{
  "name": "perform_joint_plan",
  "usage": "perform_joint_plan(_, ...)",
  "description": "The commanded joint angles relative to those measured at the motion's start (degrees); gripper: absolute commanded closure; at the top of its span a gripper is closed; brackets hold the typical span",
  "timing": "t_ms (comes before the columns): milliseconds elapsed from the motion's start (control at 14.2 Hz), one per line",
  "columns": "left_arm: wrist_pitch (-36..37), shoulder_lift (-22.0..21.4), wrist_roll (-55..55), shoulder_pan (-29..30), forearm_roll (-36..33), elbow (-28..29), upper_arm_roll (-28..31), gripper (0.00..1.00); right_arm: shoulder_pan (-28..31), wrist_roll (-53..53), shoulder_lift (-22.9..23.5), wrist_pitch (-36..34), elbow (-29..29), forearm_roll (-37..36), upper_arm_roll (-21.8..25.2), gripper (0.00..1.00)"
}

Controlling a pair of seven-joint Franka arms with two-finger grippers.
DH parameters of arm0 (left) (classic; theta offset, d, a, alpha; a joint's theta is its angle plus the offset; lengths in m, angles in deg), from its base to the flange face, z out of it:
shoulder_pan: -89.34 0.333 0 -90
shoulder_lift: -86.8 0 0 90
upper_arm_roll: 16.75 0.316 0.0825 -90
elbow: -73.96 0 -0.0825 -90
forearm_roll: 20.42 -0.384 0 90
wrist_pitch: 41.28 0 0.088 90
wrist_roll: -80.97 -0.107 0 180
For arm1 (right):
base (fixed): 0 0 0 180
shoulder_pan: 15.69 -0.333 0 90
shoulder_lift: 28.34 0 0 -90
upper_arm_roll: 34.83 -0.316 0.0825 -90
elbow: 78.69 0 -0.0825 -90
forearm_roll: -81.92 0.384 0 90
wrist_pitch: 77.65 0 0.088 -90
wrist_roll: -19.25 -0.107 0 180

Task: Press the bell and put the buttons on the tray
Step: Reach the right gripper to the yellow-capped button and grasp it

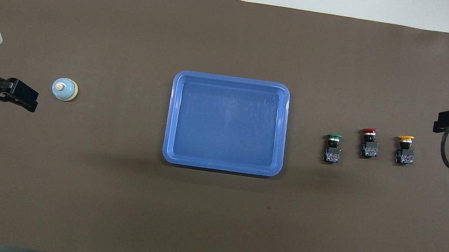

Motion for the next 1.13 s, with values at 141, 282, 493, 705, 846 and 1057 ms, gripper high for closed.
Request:
perform_joint_plan(141, 0.6, -0.4, 0.6, 0.0, -0.5, -0.5, 0.1, 0.00, 5.0, 4.0, 8.3, 13.5, -3.8, 1.1, -0.5, 0.00)
perform_joint_plan(282, 0.6, -0.4, 0.6, 0.0, -0.5, -0.5, 0.1, 0.00, 5.9, 4.1, 9.6, 23.3, -10.8, 1.1, -0.5, 0.00)
perform_joint_plan(493, 0.6, -0.4, 0.6, 0.0, -0.5, -0.5, 0.1, 0.00, 5.0, 4.3, 9.2, 28.1, -17.1, 1.1, -0.6, 0.00)
perform_joint_plan(705, 0.6, -0.4, 0.6, 0.0, -0.5, -0.5, 0.1, 0.00, 5.4, 9.1, 10.1, 28.2, -18.8, 1.1, -0.6, 0.00)
perform_joint_plan(846, 0.6, -0.4, 0.6, 0.0, -0.5, -0.5, 0.1, 0.00, 5.8, 9.4, 10.9, 28.1, -19.1, 1.1, -0.6, 0.00)
perform_joint_plan(1057, 0.6, -0.4, 0.6, 0.0, -0.5, -0.5, 0.1, 0.00, 5.9, 9.4, 11.0, 28.8, -21.4, 1.1, -0.6, 0.00)
